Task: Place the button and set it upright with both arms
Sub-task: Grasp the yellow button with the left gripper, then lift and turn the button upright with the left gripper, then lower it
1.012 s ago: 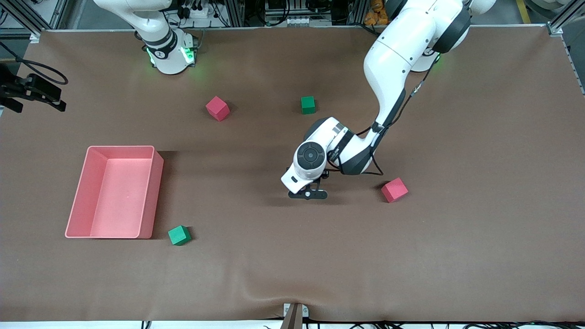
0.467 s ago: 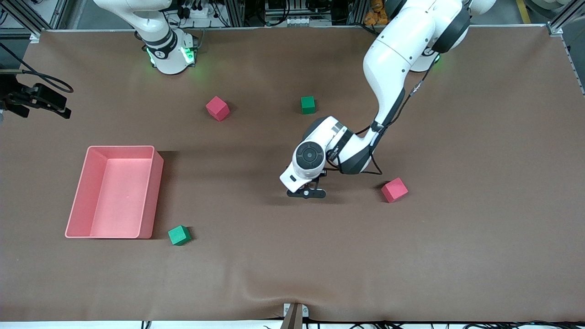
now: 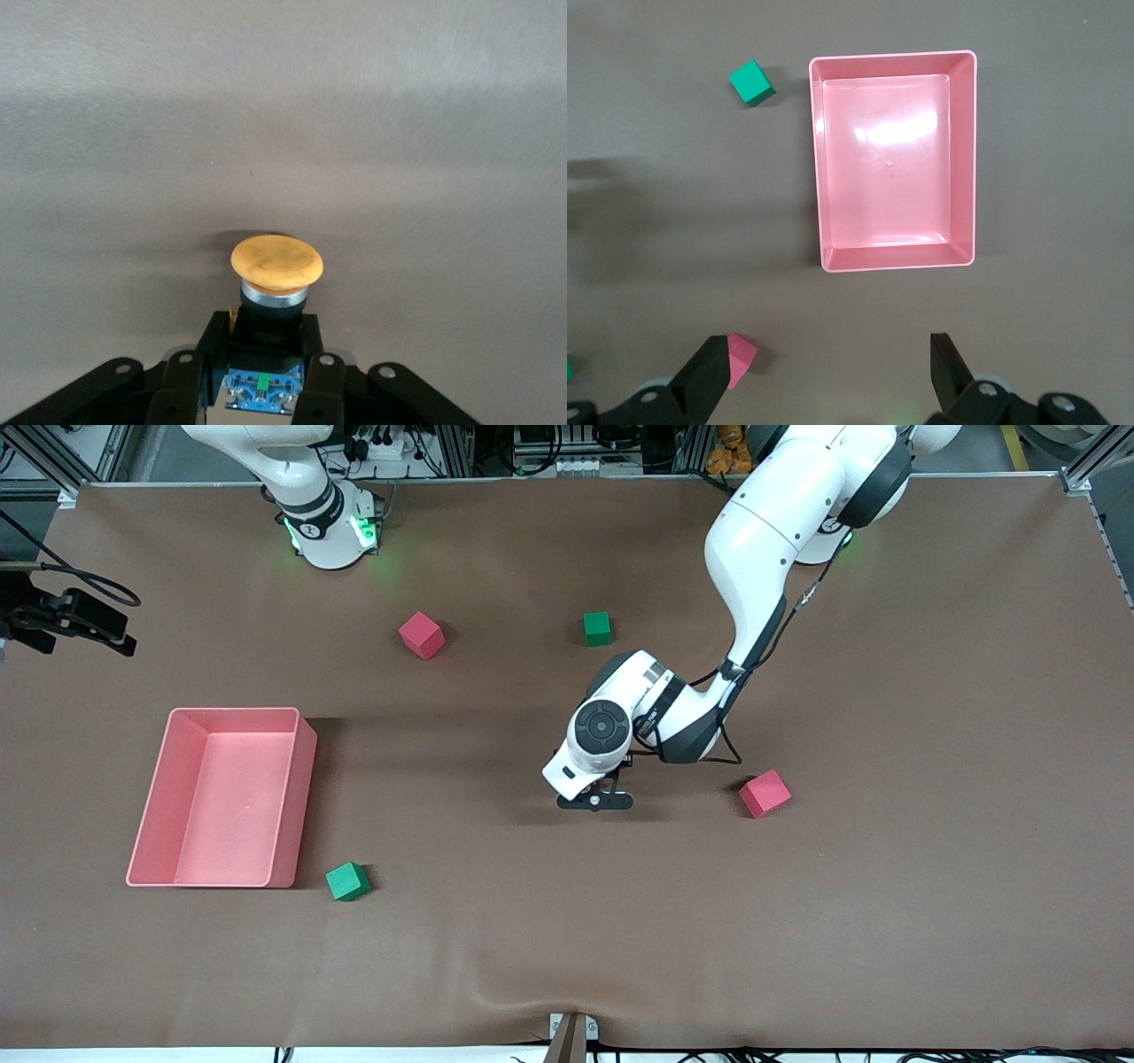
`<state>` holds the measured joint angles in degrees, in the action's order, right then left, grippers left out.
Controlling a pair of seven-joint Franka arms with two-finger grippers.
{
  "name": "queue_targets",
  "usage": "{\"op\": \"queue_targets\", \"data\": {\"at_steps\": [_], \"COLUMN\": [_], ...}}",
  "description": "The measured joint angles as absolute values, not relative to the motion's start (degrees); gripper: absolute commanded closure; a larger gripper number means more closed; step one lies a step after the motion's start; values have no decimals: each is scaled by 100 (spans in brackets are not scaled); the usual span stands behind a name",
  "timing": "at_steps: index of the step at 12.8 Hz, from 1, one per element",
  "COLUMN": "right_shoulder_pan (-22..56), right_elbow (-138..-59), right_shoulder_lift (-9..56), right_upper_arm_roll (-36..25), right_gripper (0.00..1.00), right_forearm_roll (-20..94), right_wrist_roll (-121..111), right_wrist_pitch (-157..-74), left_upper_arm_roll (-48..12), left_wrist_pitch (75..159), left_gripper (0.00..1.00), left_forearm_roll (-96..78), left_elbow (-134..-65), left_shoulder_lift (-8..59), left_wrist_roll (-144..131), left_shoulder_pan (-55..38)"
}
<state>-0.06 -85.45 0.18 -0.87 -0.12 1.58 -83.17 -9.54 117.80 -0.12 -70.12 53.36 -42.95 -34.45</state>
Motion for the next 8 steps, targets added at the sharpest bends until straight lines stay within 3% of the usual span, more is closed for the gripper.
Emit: {"op": "queue_targets", "data": {"at_steps": [4, 8], "right_shoulder_pan": [-6, -6], "right_elbow": [-8545, -8552], "right_shoulder_lift": [18, 20], "right_upper_arm_roll": [-96, -102], "right_gripper": [0, 0], "right_forearm_roll": [-12, -12], "right_wrist_roll": [158, 158], "right_wrist_pitch": [-8312, -8304], "left_upper_arm_roll": [-911, -909], "left_wrist_pitch": [11786, 11673], "left_gripper": [100, 100], "left_forearm_roll": [190, 2276], "left_elbow": [-6920, -6975], "left_shoulder_lift": [5040, 4745], "left_wrist_roll": [-5195, -7054], "left_shoulder_pan": [-3476, -3910]}}
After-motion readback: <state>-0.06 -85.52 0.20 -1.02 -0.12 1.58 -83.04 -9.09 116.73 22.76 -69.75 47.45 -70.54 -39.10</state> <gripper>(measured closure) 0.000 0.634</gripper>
